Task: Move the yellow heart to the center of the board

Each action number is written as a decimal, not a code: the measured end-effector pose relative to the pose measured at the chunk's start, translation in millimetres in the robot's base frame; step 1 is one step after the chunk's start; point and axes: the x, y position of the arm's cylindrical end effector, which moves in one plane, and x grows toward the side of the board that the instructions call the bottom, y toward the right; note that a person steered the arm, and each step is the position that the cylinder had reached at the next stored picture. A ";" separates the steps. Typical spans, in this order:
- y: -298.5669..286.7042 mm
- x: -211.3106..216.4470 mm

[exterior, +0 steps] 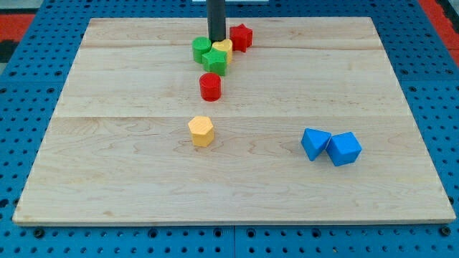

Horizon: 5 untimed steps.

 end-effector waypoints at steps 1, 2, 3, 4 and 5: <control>11.4 11.9; 11.1 47.3; 2.2 53.5; 2.2 85.7; 1.5 124.7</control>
